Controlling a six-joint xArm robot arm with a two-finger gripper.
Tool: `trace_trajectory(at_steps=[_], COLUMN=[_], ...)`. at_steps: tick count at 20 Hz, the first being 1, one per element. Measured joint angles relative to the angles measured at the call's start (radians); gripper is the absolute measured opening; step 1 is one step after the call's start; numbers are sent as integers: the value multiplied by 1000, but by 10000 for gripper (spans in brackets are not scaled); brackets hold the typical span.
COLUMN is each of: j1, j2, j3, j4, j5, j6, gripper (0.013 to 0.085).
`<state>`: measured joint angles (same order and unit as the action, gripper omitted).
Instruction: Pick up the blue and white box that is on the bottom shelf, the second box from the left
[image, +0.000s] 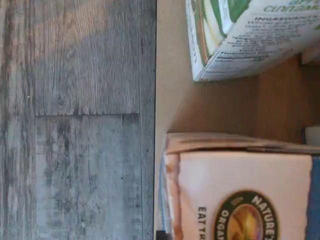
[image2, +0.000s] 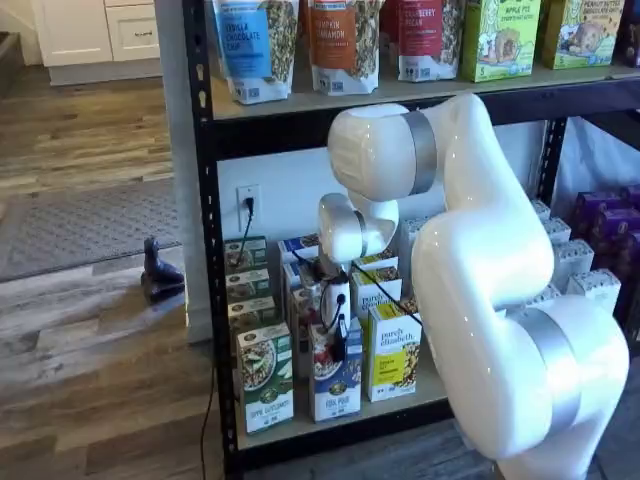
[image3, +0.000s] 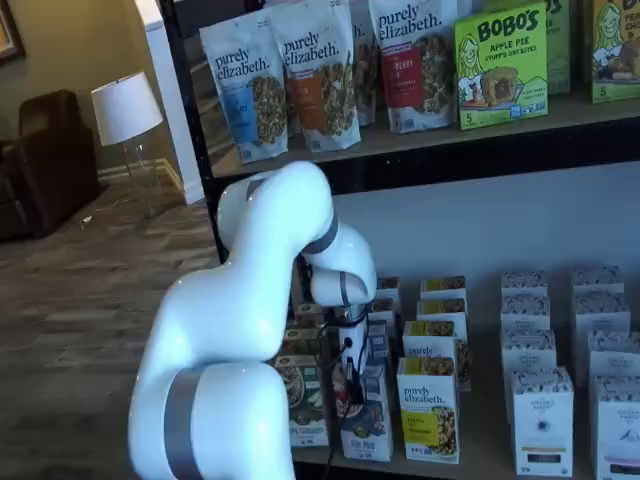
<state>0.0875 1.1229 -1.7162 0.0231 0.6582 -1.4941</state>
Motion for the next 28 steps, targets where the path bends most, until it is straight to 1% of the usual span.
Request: trace_trajectory(at_steps=[1, 2, 3, 9, 13, 20, 28], j1=[1, 1, 2, 2, 5, 23, 48], j2=[-1, -1, -3, -17, -52, -153, -301], j3=[1, 3, 5, 29, 82, 245, 465], j4=[1, 1, -1, -4, 3, -37, -48], j5=[-1, -2, -3, -16, -37, -96, -174], j6=[0, 0, 2, 5, 1, 53, 88], gripper=[530, 530, 490, 490, 490, 490, 490])
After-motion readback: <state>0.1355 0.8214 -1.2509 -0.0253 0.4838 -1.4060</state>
